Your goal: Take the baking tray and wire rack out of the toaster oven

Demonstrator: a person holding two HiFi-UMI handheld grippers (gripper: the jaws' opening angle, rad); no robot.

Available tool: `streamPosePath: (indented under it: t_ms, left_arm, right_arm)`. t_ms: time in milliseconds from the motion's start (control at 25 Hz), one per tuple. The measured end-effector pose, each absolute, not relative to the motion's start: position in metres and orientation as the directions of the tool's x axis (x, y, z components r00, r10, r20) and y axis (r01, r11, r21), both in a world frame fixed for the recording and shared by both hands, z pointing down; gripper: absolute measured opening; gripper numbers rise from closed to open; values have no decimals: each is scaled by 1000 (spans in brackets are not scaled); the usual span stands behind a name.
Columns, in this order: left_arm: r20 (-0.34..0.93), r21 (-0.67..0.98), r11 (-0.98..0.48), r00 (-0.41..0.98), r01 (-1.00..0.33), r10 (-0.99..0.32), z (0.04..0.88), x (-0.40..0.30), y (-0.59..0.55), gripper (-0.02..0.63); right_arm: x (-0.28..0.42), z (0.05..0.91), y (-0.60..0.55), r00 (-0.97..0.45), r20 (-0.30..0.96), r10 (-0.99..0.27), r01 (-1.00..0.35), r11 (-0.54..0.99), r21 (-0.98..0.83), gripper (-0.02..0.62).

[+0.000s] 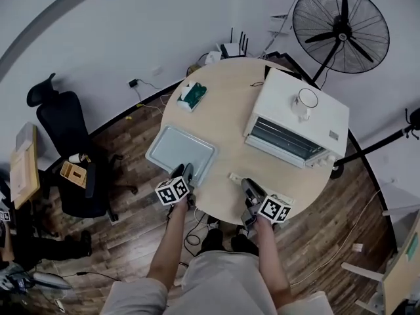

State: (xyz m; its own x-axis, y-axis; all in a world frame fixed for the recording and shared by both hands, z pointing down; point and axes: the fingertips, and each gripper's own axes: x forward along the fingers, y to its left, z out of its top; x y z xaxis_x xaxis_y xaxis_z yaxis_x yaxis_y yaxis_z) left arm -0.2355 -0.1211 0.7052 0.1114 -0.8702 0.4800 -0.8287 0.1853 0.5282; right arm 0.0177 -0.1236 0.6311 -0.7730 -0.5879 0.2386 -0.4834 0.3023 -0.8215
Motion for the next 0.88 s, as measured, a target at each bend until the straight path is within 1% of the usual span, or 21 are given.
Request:
streamPosePath:
  t_ms: [200,360,480,560,680,880]
  left_arm:
    - [431,558,39,249,-829,-867,681,-143,-150,169]
    - [390,591,-76,367,-803,-845,662,-79,-166,169]
    - [357,642,-121,435,-757,-827,652,-43,-173,168]
    - [321,724,-102,465,-682,-825,647,-22,-179,169]
    - [228,857,-81,516,-508,-826,635,11,-185,169]
    - [114,931,-110,566,-347,-816,610,43,-194,168]
  right_arm:
    - [78,630,-139,-677,244,-694,-550,257,-795,91]
    - [107,617,-145,-605,201,-770,-537,208,-818,91]
    - [131,613,-148,-527,159,-835,-510,161,-845,91]
    - [148,611,-150,-461,118,-880,-472,131,-872,91]
    - [168,612,-148,-376,85,-923,-441,97,-892,91]
    - [185,615,-147,-315,71,-947,-400,65,-914,91]
